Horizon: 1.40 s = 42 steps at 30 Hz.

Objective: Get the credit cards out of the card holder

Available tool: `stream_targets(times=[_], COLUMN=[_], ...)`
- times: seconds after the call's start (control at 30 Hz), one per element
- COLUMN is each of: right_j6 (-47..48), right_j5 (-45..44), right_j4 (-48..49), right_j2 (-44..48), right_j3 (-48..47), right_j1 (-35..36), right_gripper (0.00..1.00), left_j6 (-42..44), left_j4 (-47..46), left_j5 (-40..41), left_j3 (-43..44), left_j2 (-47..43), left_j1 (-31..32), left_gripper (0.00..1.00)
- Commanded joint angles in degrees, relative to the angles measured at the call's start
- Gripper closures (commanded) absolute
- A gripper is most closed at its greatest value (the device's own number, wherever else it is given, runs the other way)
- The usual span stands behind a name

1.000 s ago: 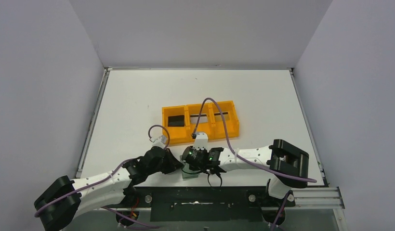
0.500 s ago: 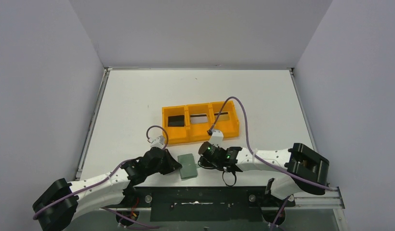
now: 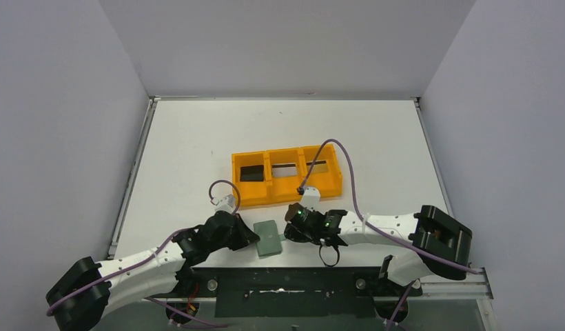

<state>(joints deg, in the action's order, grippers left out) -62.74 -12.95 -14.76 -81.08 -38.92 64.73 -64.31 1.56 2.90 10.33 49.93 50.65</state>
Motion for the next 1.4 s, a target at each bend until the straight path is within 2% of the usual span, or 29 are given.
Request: stream_targets(times=[0.0,0.1,0.33,0.53,0.77,0.87,0.97,1.13,1.27,1.37], right_j6=[1.67,1.76,2.05,0.95,1.17,1.46,0.98,0.87,0.96,0.35], right_j5=[-1.1,-1.29,-0.83,-2.62,-2.24,-0.63,0.7,2.0,2.69,1.62], right_j4=[-0.22,-0.92,-0.71,-1.74,2.39,5.77,9.21,10.83,11.4,10.97], right_j2=[-2.44,-5.13,-7.69,-6.23,-5.15,-5.12,-4.88,-4.78,-2.7,0.01], right_j3=[-4.98,-6.68,-8.33,-7.04,-4.94,-4.17,-2.69,-1.25,-0.16,1.02], right_j1=[1.28,1.34,2.74,4.49,3.44,2.63,1.77,0.96,0.96,0.84], right_gripper=[0.64,0.64,0.77,0.67,0.79,0.8,0.77,0.86,0.94,0.97], left_j6=[1.47,1.55,1.74,1.72,2.52,2.95,3.38,3.41,3.23,3.44], left_j4=[2.39,2.39,3.44,3.62,3.78,4.12,4.18,5.16,6.74,8.53], left_j5=[1.54,1.56,1.55,1.74,1.01,0.53,0.25,0.32,1.17,2.2], left_j3=[0.31,0.29,0.66,0.63,0.75,0.74,0.43,0.18,1.08,2.41], left_j2=[-0.45,-0.54,-0.57,-0.76,-1.26,-1.43,-2.29,-3.17,-2.95,-2.92], left_j1=[-0.11,-0.08,-0.11,-0.07,-0.09,-0.1,-0.1,-0.1,-0.09,-0.05], left_gripper=[1.0,1.0,1.0,1.0,1.0,1.0,1.0,1.0,0.89,0.71])
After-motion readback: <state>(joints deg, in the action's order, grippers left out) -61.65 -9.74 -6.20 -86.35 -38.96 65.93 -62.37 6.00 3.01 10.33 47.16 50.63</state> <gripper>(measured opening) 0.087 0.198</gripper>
